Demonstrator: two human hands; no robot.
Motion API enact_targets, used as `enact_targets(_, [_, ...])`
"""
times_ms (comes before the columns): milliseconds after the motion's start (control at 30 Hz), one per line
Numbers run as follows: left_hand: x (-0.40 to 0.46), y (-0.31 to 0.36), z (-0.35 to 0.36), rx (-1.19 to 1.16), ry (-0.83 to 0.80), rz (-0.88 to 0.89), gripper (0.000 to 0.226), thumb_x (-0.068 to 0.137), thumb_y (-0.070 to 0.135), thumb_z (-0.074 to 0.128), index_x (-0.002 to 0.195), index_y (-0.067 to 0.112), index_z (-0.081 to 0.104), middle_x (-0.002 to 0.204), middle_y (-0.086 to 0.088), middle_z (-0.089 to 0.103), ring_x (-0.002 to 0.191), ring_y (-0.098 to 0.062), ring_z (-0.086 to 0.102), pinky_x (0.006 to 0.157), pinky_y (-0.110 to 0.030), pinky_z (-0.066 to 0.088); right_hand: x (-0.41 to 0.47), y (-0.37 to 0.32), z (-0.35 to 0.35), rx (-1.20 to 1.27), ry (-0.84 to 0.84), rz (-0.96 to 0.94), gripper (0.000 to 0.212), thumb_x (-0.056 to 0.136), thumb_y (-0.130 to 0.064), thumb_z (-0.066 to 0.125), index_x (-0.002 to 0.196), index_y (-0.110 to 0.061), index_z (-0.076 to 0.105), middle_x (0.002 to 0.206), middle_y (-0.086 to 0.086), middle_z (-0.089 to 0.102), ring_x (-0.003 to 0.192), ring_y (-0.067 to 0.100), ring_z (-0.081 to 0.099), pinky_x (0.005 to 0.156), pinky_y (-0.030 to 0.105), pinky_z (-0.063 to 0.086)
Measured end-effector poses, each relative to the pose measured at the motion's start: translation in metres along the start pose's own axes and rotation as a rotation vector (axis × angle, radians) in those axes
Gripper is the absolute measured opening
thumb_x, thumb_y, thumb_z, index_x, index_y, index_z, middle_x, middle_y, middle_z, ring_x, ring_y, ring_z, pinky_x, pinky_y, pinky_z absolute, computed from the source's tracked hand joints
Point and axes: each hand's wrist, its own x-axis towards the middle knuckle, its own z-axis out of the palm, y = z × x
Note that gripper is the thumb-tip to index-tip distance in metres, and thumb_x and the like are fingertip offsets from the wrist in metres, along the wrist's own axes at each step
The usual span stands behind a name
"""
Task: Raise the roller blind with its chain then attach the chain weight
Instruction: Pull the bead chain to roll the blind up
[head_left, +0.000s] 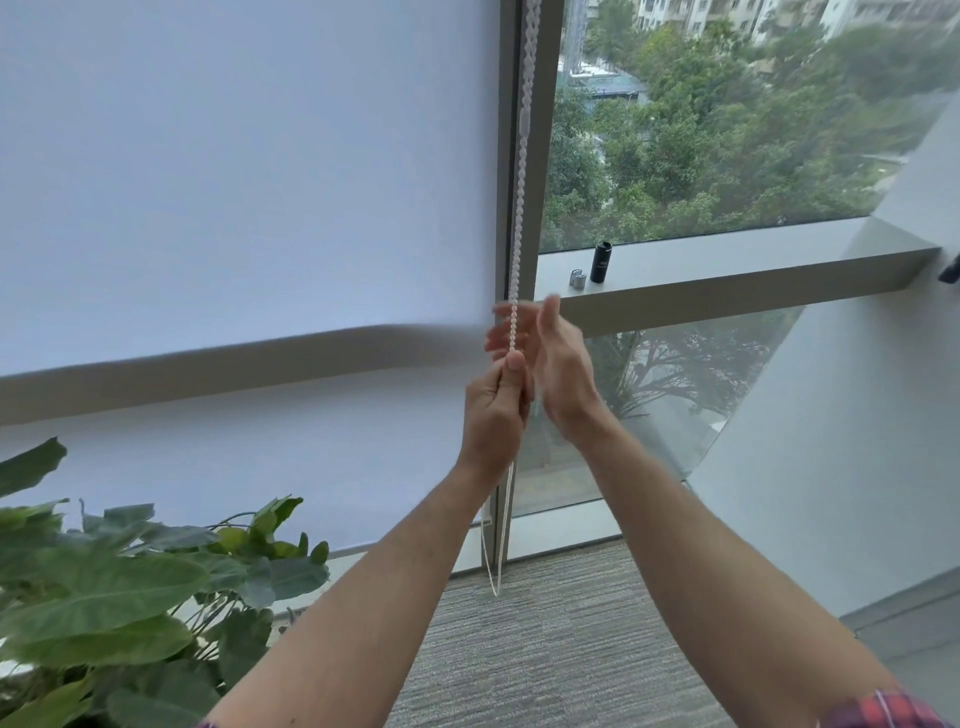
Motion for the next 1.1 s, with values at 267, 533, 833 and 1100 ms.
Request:
enact_targets(267, [-0.014, -0.03, -0.015, 0.086, -0.013, -0.123, 0.047, 0.1, 0.036, 0.039, 0.056, 0.026, 0.051, 0.045, 0.005, 0.033, 0.038, -0.011, 0.025, 0.041, -0.032, 0.016, 0.023, -0.041, 0.037, 0.158, -0.063, -0.145, 0.046, 0.105, -0.038, 0.03, 0.074, -0.017, 0.057, 0.051, -0.013, 0.033, 0.041, 0.006, 0.024, 0.039, 0.018, 0.019])
enact_targets(533, [-0.035, -0.065, -0.041, 0.245, -0.149, -0.2, 0.045, 0.099, 0.04, 0.044, 0.059, 0.024, 0.059, 0.048, 0.006, 0.038, 0.044, -0.011, 0.032, 0.044, -0.025, 0.026, -0.003, 0.011, 0.031, -0.082, 0.167, -0.187, 0.045, 0.106, -0.034, 0.036, 0.063, -0.025, 0.043, 0.051, -0.005, 0.034, 0.042, 0.01, 0.029, 0.043, 0.025, 0.025])
enact_targets(833, [0.022, 0.0, -0.036, -0.022, -0.04, -0.086, 0.035, 0.09, 0.018, 0.036, 0.076, -0.008, 0.056, 0.074, -0.013, 0.051, 0.073, -0.02, 0.048, 0.065, -0.034, 0.043, -0.016, 0.031, 0.041, -0.145, 0.179, -0.214, 0.043, 0.103, -0.037, 0.04, 0.061, -0.034, 0.048, 0.052, -0.017, 0.044, 0.048, 0.002, 0.038, 0.049, 0.02, 0.032])
enact_targets(1100, [0.047, 0.068, -0.003, -0.122, -0.178, 0.118, 0.049, 0.103, 0.036, 0.027, 0.081, 0.011, 0.063, 0.052, 0.003, 0.037, 0.042, -0.012, 0.033, 0.042, -0.022, 0.028, -0.034, 0.072, 0.032, -0.151, 0.147, -0.098, 0.044, 0.103, -0.039, 0.038, 0.059, -0.037, 0.044, 0.05, -0.018, 0.035, 0.047, 0.005, 0.027, 0.048, 0.03, 0.022])
